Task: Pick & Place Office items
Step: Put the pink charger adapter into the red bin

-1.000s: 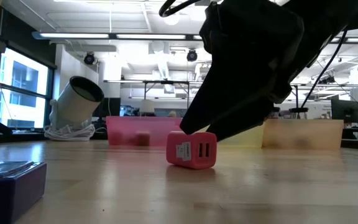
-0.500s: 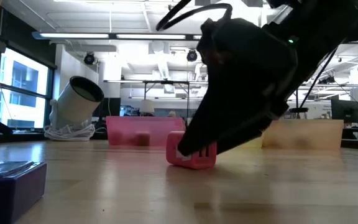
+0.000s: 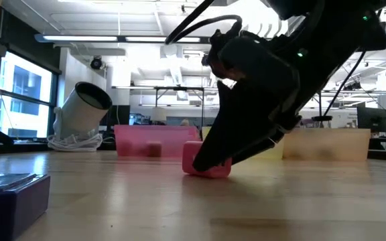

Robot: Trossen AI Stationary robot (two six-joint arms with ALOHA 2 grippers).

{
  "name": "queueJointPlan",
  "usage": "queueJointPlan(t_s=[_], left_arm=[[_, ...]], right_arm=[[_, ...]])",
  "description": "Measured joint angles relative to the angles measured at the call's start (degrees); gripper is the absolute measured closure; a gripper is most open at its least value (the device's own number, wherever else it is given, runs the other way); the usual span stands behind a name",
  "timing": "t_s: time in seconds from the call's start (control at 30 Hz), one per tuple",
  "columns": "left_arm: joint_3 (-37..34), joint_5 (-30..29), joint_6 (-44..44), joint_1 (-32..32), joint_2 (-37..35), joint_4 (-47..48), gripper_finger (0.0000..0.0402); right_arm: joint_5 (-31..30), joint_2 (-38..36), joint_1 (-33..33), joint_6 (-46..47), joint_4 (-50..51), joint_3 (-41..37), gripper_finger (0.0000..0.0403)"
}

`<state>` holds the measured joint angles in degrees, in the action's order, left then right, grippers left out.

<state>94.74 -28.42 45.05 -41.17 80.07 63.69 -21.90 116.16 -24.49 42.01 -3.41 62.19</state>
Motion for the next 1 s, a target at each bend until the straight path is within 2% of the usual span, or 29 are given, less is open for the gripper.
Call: queueJointPlan(t_s=[0.17,0.4,0.5,0.83,0.9,1.0], left_arm=[[0.00,-1.07,-0.05,1.62,0.00,-1.70,0.0101],[0.00,-3.49,-0.02,6.92,-0.02,-3.49,0.0101],[0.00,-3.45,-0.02,8.63,-0.02,-5.67,0.0101],[0.02,-3.25,-0.40,10.29,0.38,-15.78,0.0101],[0.02,-3.23,-1.91,10.27,0.92,-16.75,0.0101],[0.02,-3.13,-7.06,10.23,2.48,-17.21,0.0101]], right_arm=[[2.89,0.00,1.29,-4.63,-0.17,-0.02,0.0260],[8.47,-1.82,3.16,-6.54,0.05,-0.14,0.0263],[8.63,-4.43,3.31,-11.16,1.57,-0.35,0.0263],[-3.28,-22.15,7.34,-21.26,16.20,-0.04,0.0263],[-2.93,-26.12,8.56,-21.08,16.54,-0.07,0.0263],[1.66,-31.01,9.38,-20.80,14.04,-0.04,0.0263]])
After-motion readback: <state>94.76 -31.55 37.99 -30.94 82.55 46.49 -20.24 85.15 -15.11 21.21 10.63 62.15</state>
